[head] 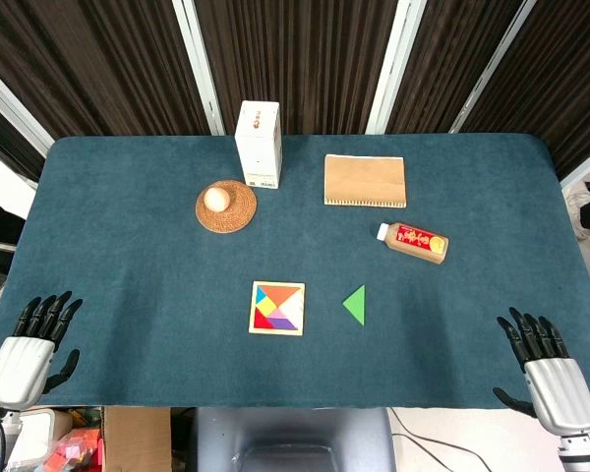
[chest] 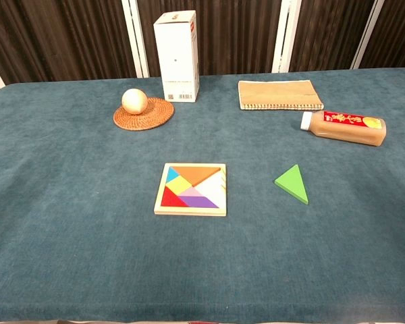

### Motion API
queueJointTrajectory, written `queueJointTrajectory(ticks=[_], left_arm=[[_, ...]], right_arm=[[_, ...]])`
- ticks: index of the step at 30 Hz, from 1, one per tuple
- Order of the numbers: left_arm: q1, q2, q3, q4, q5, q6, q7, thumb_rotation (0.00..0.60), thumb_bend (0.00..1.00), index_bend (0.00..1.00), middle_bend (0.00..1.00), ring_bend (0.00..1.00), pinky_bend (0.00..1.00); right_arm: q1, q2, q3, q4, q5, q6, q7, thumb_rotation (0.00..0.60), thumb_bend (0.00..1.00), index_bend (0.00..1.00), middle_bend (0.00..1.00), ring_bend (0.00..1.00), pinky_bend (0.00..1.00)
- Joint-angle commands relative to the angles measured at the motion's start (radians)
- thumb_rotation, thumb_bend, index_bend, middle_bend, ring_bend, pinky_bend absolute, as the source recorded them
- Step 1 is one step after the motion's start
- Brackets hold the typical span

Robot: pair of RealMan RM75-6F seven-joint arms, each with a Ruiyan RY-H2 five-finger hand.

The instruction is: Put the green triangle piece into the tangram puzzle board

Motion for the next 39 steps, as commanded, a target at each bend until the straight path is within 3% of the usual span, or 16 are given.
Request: queueJointTrajectory(ticks=[1, 8, 13, 17, 23, 31, 39], left_arm=[[0.001, 0.0, 0.0, 0.002, -0.002, 0.0, -0.001, 0.6, 0.46, 0.0, 0.0, 0.0, 0.05], [0.0, 0.002, -0.009, 0.012, 0.01, 0.02, -0.038, 0.6, 0.46, 0.0, 0.0, 0.0, 0.05], [0.0, 0.005, -0.016, 0.026, 0.015, 0.033, -0.074, 0.6, 0.46, 0.0, 0.0, 0.0, 0.05], [-0.003, 0.007, -0.018, 0.03, 0.013, 0.032, -0.086, 0.6, 0.46, 0.0, 0.0, 0.0, 0.05], [-0.006, 0.012, -0.022, 0.031, -0.001, 0.023, -0.097, 0.6, 0.46, 0.0, 0.0, 0.0, 0.05], [-0.001, 0.017, -0.025, 0.031, -0.007, 0.029, -0.105, 0.6, 0.46, 0.0, 0.0, 0.0, 0.05], [0.001, 0.017, -0.026, 0.032, -0.01, 0.031, -0.106, 0.6, 0.46, 0.0, 0.0, 0.0, 0.05]], right_arm=[[0.002, -0.001, 0.001, -0.001, 0.001, -0.004, -0.001, 0.6, 0.09, 0.0, 0.0, 0.0, 0.0], [0.048, -0.034, 0.008, 0.011, -0.025, -0.06, -0.027, 0.6, 0.09, 0.0, 0.0, 0.0, 0.0], [0.193, -0.052, 0.045, -0.013, -0.054, -0.25, -0.11, 0.6, 0.09, 0.01, 0.0, 0.0, 0.0], [0.348, -0.088, 0.117, -0.021, 0.017, -0.469, -0.215, 0.6, 0.09, 0.13, 0.0, 0.0, 0.0], [0.504, -0.18, 0.191, 0.063, 0.128, -0.657, -0.301, 0.6, 0.16, 0.29, 0.0, 0.0, 0.0], [0.601, -0.273, 0.209, 0.175, 0.236, -0.74, -0.439, 0.6, 0.23, 0.36, 0.0, 0.0, 0.0], [0.657, -0.344, 0.191, 0.251, 0.315, -0.77, -0.514, 0.6, 0.3, 0.39, 0.0, 0.0, 0.0]])
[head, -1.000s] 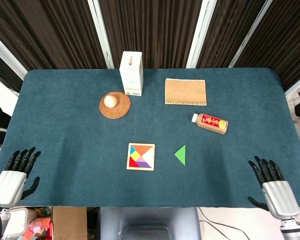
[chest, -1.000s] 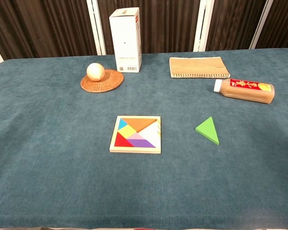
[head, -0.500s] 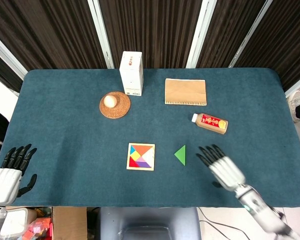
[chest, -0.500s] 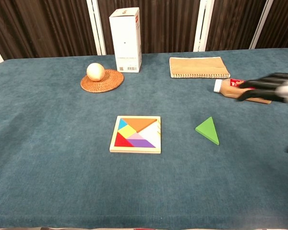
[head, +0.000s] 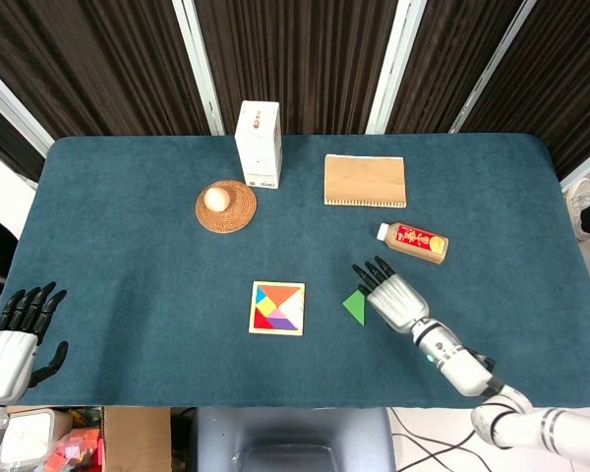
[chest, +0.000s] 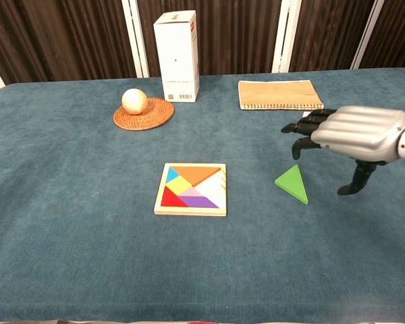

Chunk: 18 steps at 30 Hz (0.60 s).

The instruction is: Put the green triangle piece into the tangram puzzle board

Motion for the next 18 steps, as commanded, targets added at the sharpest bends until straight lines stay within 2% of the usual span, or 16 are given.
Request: queueJointTrajectory(ticks=[1, 18], left_arm=[[0.0, 0.0, 0.0, 0.0, -0.001, -0.001, 0.0, 0.6, 0.46, 0.0, 0.0, 0.0, 0.05], [0.003, 0.009, -0.006, -0.005, -0.008, 0.005, -0.014, 0.6, 0.46, 0.0, 0.0, 0.0, 0.05]], right_arm=[[0.017, -0.025, -0.009, 0.026, 0.022, -0.009, -0.02, 0.6, 0.3, 0.39, 0.0, 0.0, 0.0], [0.085, -0.107, -0.038, 0.09, 0.1, 0.01, -0.048, 0.6, 0.33, 0.43, 0.0, 0.0, 0.0]])
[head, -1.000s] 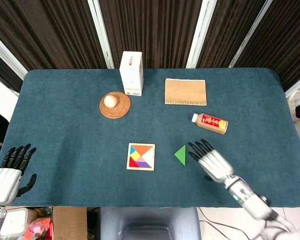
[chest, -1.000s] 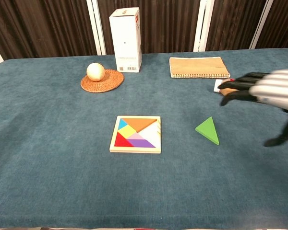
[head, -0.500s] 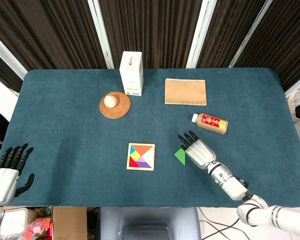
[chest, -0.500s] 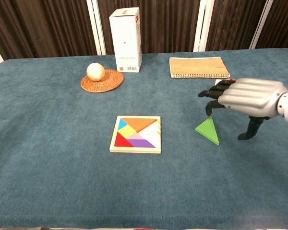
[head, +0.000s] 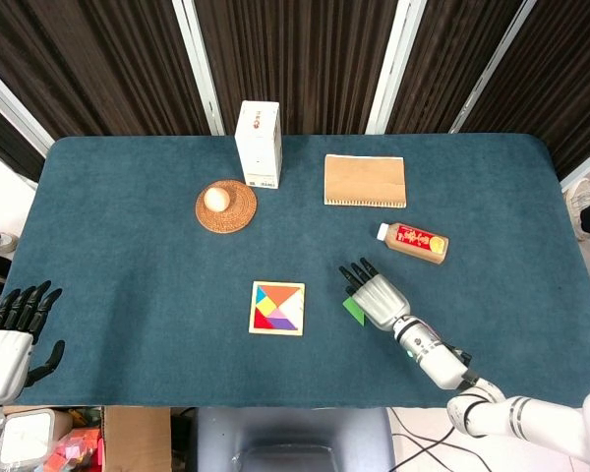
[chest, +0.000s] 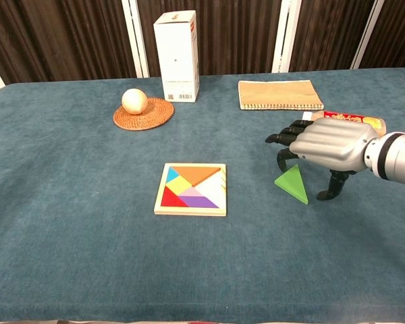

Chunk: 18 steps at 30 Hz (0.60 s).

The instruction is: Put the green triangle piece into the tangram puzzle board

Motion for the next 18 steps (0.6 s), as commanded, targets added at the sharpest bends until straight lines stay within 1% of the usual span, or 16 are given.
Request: queueJointTrajectory(ticks=[1, 5, 8, 11, 18], left_arm=[[0.001, 0.0, 0.0, 0.001, -0.001, 0.0, -0.002, 0.6, 0.46, 0.0, 0.0, 0.0, 0.05], [0.002, 0.001, 0.0, 0.001, 0.002, 0.003, -0.005, 0.6, 0.46, 0.0, 0.0, 0.0, 0.05], [0.003, 0.002, 0.001, 0.001, 0.004, 0.006, -0.008, 0.6, 0.46, 0.0, 0.0, 0.0, 0.05], [0.004, 0.003, 0.001, 0.001, 0.005, 0.008, -0.008, 0.6, 0.46, 0.0, 0.0, 0.0, 0.05], [0.005, 0.005, 0.0, 0.002, 0.006, 0.011, -0.014, 0.6, 0.46, 0.0, 0.0, 0.0, 0.05]], right_arm=[[0.006, -0.004, -0.002, 0.002, 0.009, 0.003, -0.001, 0.6, 0.33, 0.43, 0.0, 0.0, 0.0], [0.018, -0.012, -0.007, 0.008, 0.028, 0.004, -0.01, 0.6, 0.34, 0.43, 0.0, 0.0, 0.0], [0.028, -0.019, -0.014, 0.013, 0.041, 0.006, -0.017, 0.6, 0.4, 0.45, 0.0, 0.0, 0.0], [0.034, -0.024, -0.018, 0.016, 0.051, 0.009, -0.022, 0.6, 0.43, 0.46, 0.0, 0.0, 0.0], [0.047, -0.029, -0.03, 0.013, 0.076, 0.019, -0.036, 0.6, 0.44, 0.46, 0.0, 0.0, 0.0]])
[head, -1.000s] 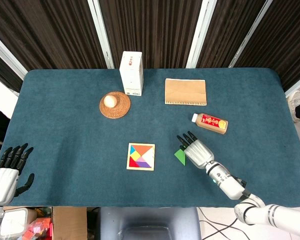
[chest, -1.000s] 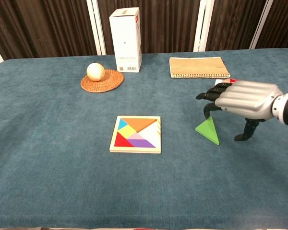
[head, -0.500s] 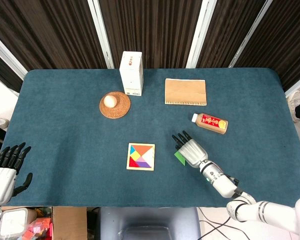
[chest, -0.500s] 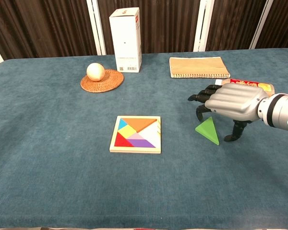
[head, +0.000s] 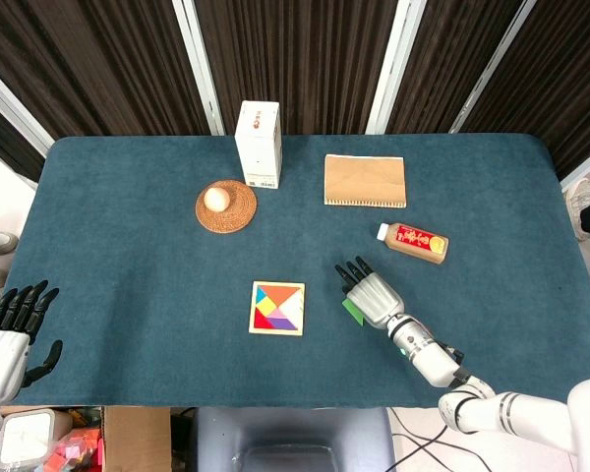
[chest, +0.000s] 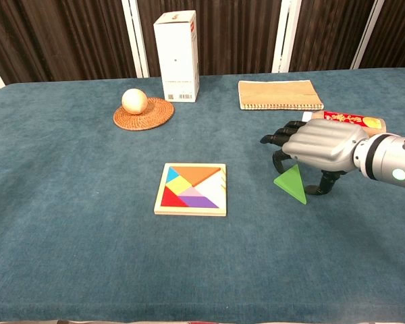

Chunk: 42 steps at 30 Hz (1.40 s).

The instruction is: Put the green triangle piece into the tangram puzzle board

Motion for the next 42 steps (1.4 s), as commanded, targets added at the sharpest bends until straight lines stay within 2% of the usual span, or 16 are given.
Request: queueJointTrajectory(ticks=[1, 10, 17, 21, 28, 34, 42], left_arm=[[0.0, 0.001, 0.0, 0.001, 0.0, 0.001, -0.002, 0.6, 0.46, 0.0, 0.0, 0.0, 0.05], [0.003, 0.002, 0.0, 0.0, 0.005, 0.007, -0.006, 0.6, 0.46, 0.0, 0.0, 0.0, 0.05], [0.003, 0.004, 0.001, 0.002, 0.008, 0.007, -0.008, 0.6, 0.46, 0.0, 0.0, 0.0, 0.05], [0.004, 0.004, 0.001, 0.0, 0.008, 0.008, -0.009, 0.6, 0.46, 0.0, 0.0, 0.0, 0.05], [0.003, 0.007, 0.004, 0.0, 0.015, 0.008, -0.019, 0.6, 0.46, 0.0, 0.0, 0.0, 0.05], [0.002, 0.008, 0.007, 0.001, 0.025, 0.01, -0.025, 0.6, 0.46, 0.0, 0.0, 0.0, 0.05], [0.004, 0.015, 0.009, 0.003, 0.03, 0.015, -0.039, 0.6, 0.46, 0.0, 0.0, 0.0, 0.05]], right_arm=[[0.003, -0.001, -0.005, -0.001, 0.005, 0.003, -0.005, 0.6, 0.44, 0.46, 0.0, 0.0, 0.0], [0.012, -0.007, -0.018, -0.002, 0.026, 0.015, -0.019, 0.6, 0.44, 0.47, 0.0, 0.0, 0.0], [0.011, -0.032, -0.025, 0.015, 0.006, 0.059, -0.011, 0.6, 0.44, 0.63, 0.0, 0.0, 0.0], [0.006, -0.038, -0.024, 0.012, -0.006, 0.089, -0.002, 0.6, 0.44, 0.66, 0.02, 0.0, 0.0], [-0.006, -0.046, -0.002, -0.055, -0.054, 0.189, 0.005, 0.6, 0.44, 0.67, 0.05, 0.0, 0.0], [0.029, -0.119, 0.052, -0.081, 0.003, 0.219, -0.125, 0.6, 0.44, 0.68, 0.05, 0.0, 0.0], [0.093, -0.252, 0.093, -0.011, 0.063, 0.218, -0.217, 0.6, 0.44, 0.68, 0.07, 0.0, 0.0]])
